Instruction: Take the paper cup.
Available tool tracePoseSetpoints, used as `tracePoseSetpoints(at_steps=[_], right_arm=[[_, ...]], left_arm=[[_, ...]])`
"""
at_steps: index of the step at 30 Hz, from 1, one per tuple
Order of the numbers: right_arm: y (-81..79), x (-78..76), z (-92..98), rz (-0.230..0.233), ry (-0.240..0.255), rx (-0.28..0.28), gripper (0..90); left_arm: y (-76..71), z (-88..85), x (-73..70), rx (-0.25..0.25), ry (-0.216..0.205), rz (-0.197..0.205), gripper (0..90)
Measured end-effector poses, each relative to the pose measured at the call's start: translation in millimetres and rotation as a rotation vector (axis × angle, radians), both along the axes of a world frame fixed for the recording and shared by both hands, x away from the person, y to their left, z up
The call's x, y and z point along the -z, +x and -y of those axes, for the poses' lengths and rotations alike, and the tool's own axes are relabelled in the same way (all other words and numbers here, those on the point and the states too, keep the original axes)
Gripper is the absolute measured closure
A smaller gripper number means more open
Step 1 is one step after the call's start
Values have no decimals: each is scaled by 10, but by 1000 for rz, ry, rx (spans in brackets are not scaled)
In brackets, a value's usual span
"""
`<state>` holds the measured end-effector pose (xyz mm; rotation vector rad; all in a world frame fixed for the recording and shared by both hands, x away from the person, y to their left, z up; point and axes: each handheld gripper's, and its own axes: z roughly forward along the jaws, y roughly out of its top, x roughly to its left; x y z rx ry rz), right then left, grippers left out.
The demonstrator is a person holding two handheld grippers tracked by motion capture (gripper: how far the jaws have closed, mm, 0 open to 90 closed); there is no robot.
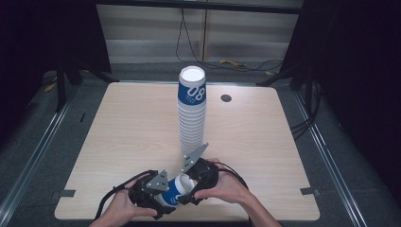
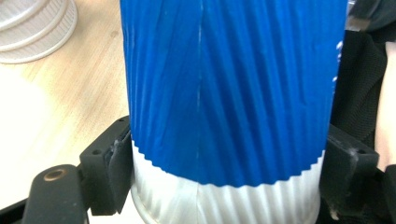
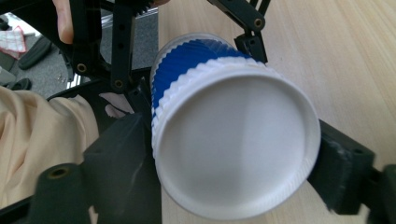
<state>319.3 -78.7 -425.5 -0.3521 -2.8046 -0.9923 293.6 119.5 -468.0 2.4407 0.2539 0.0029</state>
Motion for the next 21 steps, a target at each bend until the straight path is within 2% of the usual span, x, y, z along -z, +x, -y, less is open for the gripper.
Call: tracePoseSetpoints(at_steps=[4, 12, 17, 21], right_arm=[[23, 15, -51, -24, 5, -16, 227], [40, 30, -82, -47, -22, -39, 262], [48, 36, -78, -54, -40, -50, 261], [36, 19, -78, -29, -41, -53, 267]], left_arm=[[-5, 9, 9, 13, 3, 2, 185], [-21, 18, 13, 27, 10, 3, 185], [-21, 18, 9, 30, 6, 4, 185], [-18, 11, 7, 25, 6, 18, 182]])
